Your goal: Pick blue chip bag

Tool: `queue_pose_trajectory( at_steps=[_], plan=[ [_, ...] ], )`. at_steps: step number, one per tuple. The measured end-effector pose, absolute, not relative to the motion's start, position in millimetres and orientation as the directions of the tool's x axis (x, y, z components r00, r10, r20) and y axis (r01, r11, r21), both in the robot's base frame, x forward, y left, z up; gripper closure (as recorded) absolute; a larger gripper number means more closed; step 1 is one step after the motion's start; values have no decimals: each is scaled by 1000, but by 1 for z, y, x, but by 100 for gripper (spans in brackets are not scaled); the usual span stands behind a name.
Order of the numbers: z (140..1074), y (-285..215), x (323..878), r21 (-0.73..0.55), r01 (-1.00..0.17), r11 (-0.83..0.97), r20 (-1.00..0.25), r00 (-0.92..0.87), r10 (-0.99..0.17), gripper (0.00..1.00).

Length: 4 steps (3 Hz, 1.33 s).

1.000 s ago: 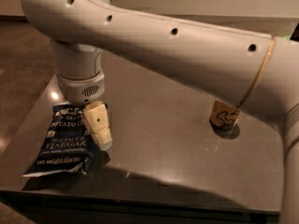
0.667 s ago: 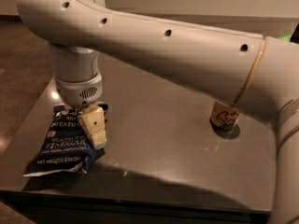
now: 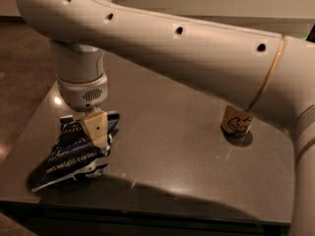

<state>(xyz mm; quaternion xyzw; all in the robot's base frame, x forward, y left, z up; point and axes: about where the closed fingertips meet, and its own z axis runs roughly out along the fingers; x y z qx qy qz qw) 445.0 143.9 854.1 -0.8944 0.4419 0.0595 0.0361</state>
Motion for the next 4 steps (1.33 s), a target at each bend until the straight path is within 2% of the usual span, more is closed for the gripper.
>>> queue_pose_trajectory(
  at_steps=[1,2,4],
  plan=[
    [874,139,447,-40,-814,-580,-173,577,-798,93],
    [906,124,457,-70,-835,-545,-241,544,-804,100],
    [985,109,487,-178,-852,-493,-389,521,-760,100]
  ],
)
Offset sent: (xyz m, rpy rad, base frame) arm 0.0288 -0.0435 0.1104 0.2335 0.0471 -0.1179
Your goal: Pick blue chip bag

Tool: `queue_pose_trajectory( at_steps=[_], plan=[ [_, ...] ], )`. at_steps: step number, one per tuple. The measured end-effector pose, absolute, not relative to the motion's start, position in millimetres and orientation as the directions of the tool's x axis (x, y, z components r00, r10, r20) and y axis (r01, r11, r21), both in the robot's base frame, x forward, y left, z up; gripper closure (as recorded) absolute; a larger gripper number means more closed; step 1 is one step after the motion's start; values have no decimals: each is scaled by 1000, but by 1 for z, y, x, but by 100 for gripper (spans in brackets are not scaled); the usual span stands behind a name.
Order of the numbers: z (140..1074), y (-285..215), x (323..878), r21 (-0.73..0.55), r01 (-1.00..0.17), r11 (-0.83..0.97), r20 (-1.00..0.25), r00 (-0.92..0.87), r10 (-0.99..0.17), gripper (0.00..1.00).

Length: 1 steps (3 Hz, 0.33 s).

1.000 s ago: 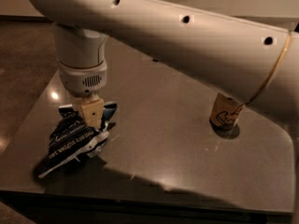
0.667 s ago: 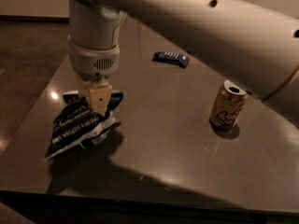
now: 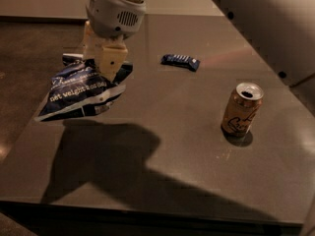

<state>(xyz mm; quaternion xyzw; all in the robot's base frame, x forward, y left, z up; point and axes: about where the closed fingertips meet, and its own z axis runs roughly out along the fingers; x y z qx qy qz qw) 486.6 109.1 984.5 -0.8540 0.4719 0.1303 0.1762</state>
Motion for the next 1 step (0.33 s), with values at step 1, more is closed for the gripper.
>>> queue_pose_trajectory(
  at_steps=[1],
  plan=[
    [986,114,489,-198,-852,-485,-395,522,-756,100]
  ],
)
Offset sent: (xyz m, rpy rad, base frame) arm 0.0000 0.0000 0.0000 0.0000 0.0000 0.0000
